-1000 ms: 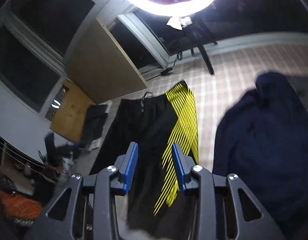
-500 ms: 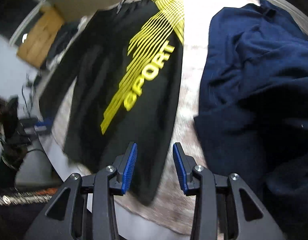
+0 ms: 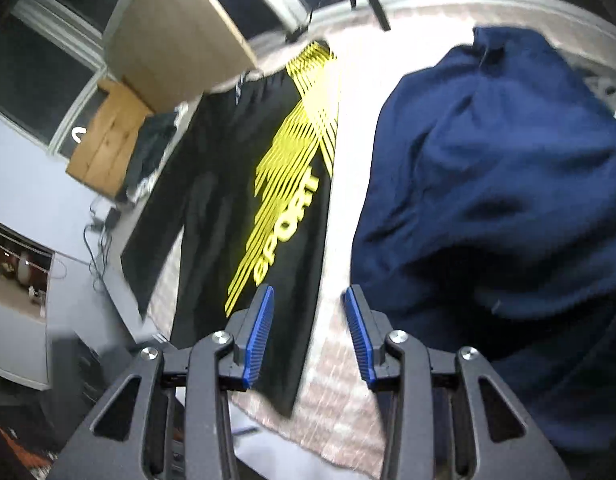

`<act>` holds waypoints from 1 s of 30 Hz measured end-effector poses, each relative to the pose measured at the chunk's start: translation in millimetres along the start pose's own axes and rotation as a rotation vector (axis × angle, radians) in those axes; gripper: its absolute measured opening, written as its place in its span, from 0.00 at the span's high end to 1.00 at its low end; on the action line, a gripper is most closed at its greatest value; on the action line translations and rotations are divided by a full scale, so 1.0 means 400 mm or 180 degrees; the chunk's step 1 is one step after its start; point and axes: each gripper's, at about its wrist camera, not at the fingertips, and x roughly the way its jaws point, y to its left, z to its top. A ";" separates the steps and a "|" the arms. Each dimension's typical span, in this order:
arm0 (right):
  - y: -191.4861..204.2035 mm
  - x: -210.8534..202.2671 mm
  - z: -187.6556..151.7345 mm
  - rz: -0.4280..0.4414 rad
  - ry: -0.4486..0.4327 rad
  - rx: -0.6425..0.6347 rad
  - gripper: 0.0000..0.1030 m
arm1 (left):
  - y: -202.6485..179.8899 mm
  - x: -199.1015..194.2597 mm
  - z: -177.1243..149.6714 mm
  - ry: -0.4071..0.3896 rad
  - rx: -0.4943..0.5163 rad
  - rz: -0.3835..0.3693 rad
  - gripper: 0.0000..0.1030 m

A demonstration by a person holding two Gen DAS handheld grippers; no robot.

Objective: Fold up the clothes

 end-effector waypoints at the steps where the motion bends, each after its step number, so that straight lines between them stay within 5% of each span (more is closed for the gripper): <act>1: 0.001 -0.011 0.011 -0.0011 -0.0032 -0.0004 0.64 | 0.003 0.014 0.003 0.0015 -0.0024 0.0016 0.46; 5: 0.004 -0.010 0.088 0.0028 -0.0107 0.0052 0.64 | 0.029 0.043 0.011 0.0007 -0.0226 -0.0048 0.56; 7: 0.006 0.005 0.140 0.0056 -0.0153 0.0096 0.64 | 0.058 0.026 0.010 -0.0068 -0.0436 -0.0211 0.96; 10: 0.018 0.047 0.235 0.0103 -0.0209 0.0129 0.61 | 0.103 0.001 0.009 -0.0180 -0.0751 -0.0457 0.98; 13: 0.032 0.133 0.356 -0.0145 -0.0287 -0.0009 0.57 | 0.147 -0.031 0.007 -0.0310 -0.1060 -0.0683 0.98; 20: -0.019 0.387 0.586 -0.0478 -0.0141 0.0081 0.57 | 0.229 -0.154 -0.024 -0.0635 -0.1463 -0.0572 0.98; 27: 0.000 0.490 0.687 -0.0629 -0.0168 0.0002 0.55 | 0.316 -0.192 -0.072 -0.0755 -0.1774 -0.0578 0.98; 29: 0.018 0.498 0.697 -0.0618 -0.0126 -0.0037 0.69 | 0.339 -0.208 -0.089 -0.0824 -0.1838 -0.0583 0.98; 30: 0.025 0.501 0.702 -0.0621 -0.0096 -0.0053 0.97 | 0.351 -0.218 -0.101 -0.0866 -0.1875 -0.0579 0.98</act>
